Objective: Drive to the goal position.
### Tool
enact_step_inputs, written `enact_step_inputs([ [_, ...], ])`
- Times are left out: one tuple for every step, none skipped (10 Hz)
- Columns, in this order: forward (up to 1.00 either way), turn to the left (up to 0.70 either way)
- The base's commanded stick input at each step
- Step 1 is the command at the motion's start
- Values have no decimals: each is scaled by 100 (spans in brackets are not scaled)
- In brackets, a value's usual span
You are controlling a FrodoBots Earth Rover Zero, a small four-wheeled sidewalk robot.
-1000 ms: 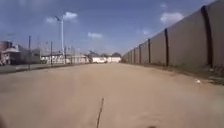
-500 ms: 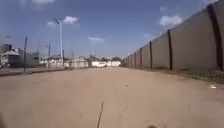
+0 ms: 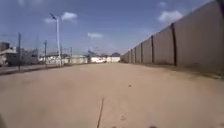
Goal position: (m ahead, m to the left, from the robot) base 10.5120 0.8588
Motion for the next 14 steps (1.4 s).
enact_step_inputs([
  [100,0],
  [100,0],
  [100,0],
  [100,0],
  [100,0],
  [100,0],
  [100,0],
  [100,0],
  [100,0],
  [100,0],
  [100,0],
  [100,0],
  [100,0],
  [100,0],
])
